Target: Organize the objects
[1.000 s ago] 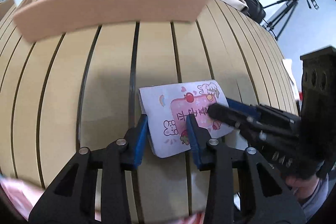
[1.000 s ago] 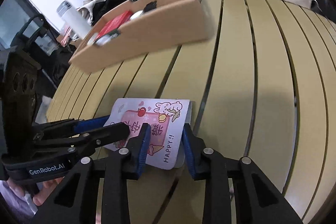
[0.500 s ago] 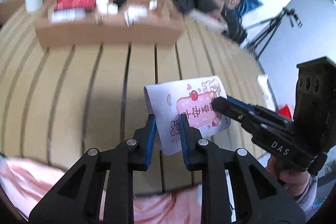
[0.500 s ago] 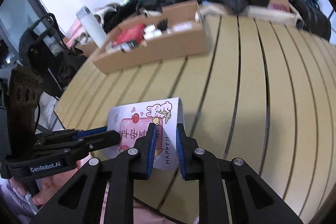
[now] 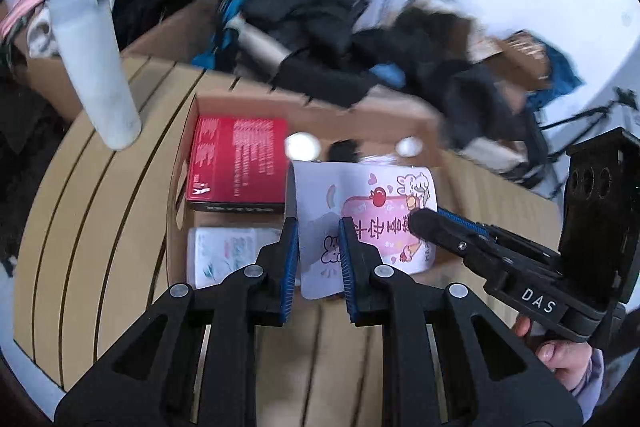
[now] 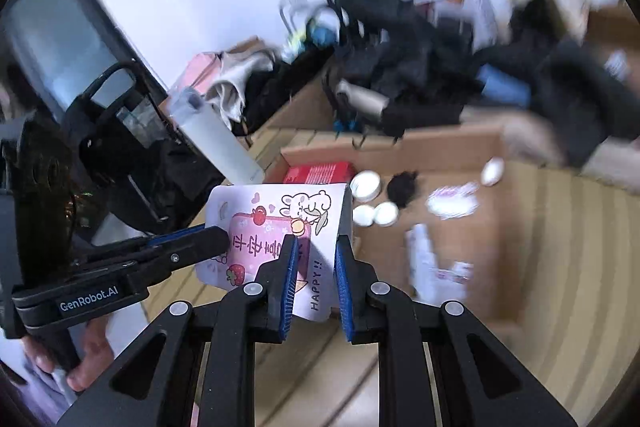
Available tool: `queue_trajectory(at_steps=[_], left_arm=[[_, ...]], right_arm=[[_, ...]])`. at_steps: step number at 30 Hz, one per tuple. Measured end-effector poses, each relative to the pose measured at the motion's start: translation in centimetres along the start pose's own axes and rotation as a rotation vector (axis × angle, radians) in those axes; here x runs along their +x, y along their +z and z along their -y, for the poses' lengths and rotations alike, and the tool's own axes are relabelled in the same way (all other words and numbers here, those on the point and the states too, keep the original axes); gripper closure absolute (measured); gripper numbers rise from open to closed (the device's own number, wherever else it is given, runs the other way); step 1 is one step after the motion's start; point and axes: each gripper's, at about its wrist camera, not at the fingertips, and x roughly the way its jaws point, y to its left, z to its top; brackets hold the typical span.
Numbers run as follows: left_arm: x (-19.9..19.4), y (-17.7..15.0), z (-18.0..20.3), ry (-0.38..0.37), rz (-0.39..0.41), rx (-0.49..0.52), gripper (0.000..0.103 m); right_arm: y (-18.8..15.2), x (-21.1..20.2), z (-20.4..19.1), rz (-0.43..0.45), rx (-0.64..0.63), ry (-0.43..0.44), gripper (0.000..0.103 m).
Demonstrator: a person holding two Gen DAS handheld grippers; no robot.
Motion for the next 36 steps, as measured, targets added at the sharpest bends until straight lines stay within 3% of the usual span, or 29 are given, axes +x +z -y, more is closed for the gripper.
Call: queue_trajectory(at_steps=[3,6,11,16,19,21,25,28,31,32,33,34,35,36], left_arm=[[5.1,0.2,0.4,0.098,-0.088,0.037,0.087],[8.3,-0.2,1.2,0.088,-0.159,0.06,0.087],[11.1,-0.5,4.2,0.03,-0.215,0.12,0.087],[13.1,-1.0,5.7,0.037,-0.263,0.158,0.076],[11.8,-1.1,5.5,0.001,-0.24,0.183,0.068],[9.8,-0.7,4.9,-0.004,-0.192,0.193,0.044],[4.6,1.4,2.5,0.068,-0.086,0.186,0.028],[0.1,2.7,0.4,0.163,-0.013,0.138,0.017],[-4.2,2.1,-0.9,0.189,0.038,0.129,0.011],[-5.5,1.4,-0.8,0.183,0.047,0.148,0.005],[-6.8,0.6,-0.5,0.184,0.063,0.167,0.002],[-8.0,-0.2,-0.3,0.196,0.078,0.181,0.001],[-8.6,-0.7,-0.2,0.203,0.082,0.188,0.0],[-9.4,-1.5,-0.1,0.206,0.081,0.194,0.0]], right_arm=[[0.3,4.7,2.8,-0.124,0.058,-0.024,0.083],[0.0,7.4,5.5,-0.233,0.074,-0.099,0.083],[0.1,6.9,7.4,-0.257,0.007,-0.258,0.083],[0.1,6.1,7.6,-0.257,-0.049,-0.367,0.082],[0.5,5.4,7.4,-0.25,-0.047,-0.371,0.082],[0.8,4.5,6.9,-0.23,-0.055,-0.376,0.083],[2.2,1.5,5.2,-0.178,-0.065,-0.366,0.082],[3.5,-1.5,3.2,-0.151,-0.102,-0.399,0.08],[4.2,-4.5,1.2,-0.117,-0.144,-0.435,0.07],[4.1,-5.6,0.7,-0.104,-0.147,-0.437,0.058],[3.9,-6.6,0.0,-0.092,-0.148,-0.436,0.035],[3.6,-7.4,-0.4,-0.082,-0.146,-0.437,0.023],[3.3,-8.1,-0.9,-0.072,-0.147,-0.439,0.017],[2.9,-8.8,-1.6,-0.064,-0.148,-0.437,0.017]])
